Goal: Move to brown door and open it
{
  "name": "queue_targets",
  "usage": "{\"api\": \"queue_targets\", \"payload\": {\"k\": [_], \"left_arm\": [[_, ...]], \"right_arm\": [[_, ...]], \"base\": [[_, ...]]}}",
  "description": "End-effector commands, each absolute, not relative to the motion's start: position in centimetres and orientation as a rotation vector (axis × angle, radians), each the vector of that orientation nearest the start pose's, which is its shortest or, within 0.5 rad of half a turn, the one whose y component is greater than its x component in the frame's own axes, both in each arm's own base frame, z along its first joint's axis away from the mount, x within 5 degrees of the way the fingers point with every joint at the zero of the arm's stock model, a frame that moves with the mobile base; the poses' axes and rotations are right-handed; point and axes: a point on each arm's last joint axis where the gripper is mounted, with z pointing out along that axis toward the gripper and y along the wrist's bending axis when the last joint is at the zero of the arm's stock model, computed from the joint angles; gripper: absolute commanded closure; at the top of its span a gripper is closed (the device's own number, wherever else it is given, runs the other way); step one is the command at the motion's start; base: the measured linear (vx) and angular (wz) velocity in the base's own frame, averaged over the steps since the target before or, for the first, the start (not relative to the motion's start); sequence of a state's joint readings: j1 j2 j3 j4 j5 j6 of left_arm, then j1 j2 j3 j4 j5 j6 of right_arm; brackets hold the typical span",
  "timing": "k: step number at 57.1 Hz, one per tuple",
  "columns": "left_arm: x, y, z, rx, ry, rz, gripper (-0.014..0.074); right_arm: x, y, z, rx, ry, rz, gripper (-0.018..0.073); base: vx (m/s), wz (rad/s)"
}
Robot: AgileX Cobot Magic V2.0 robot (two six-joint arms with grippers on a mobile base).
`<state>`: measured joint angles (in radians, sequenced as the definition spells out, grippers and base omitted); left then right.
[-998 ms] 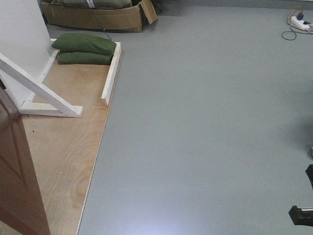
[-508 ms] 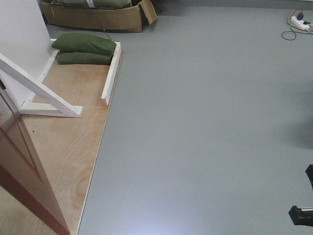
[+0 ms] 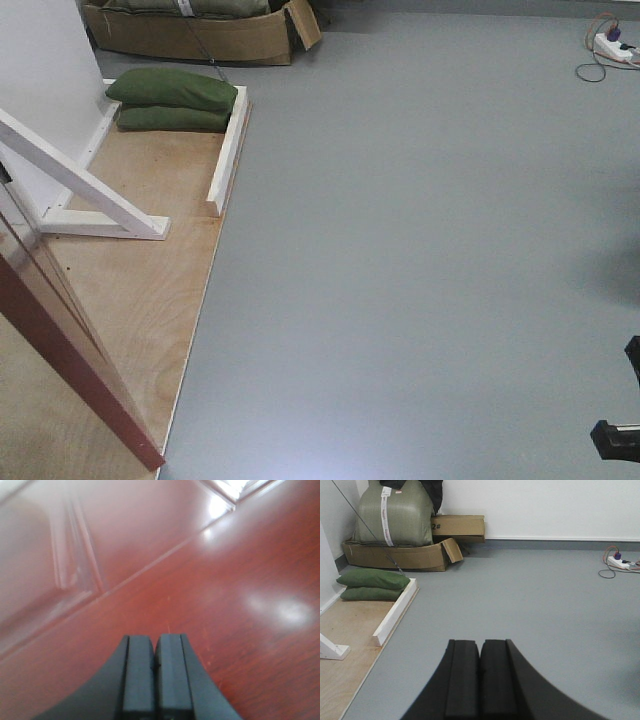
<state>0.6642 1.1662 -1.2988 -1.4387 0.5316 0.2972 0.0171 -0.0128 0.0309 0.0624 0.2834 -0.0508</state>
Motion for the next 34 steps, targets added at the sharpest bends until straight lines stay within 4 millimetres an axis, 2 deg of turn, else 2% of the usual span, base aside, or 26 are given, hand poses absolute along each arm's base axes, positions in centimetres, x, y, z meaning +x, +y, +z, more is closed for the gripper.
{"api": "queue_targets", "payload": {"k": [1, 34], "left_arm": [[21.7, 10.1, 50.1, -0.804, 1.174, -0.768, 0.0603], [23.7, 5.0, 50.2, -0.705, 1.243, -0.909, 0.0603]], "right_arm": [[5.6, 0.2, 18.4, -0.019, 1.701, 0.025, 0.0559], [5.6, 0.2, 18.4, -0.019, 1.701, 0.025, 0.0559]], "base": [[0.0, 0.0], [0.0, 0.0]]}}
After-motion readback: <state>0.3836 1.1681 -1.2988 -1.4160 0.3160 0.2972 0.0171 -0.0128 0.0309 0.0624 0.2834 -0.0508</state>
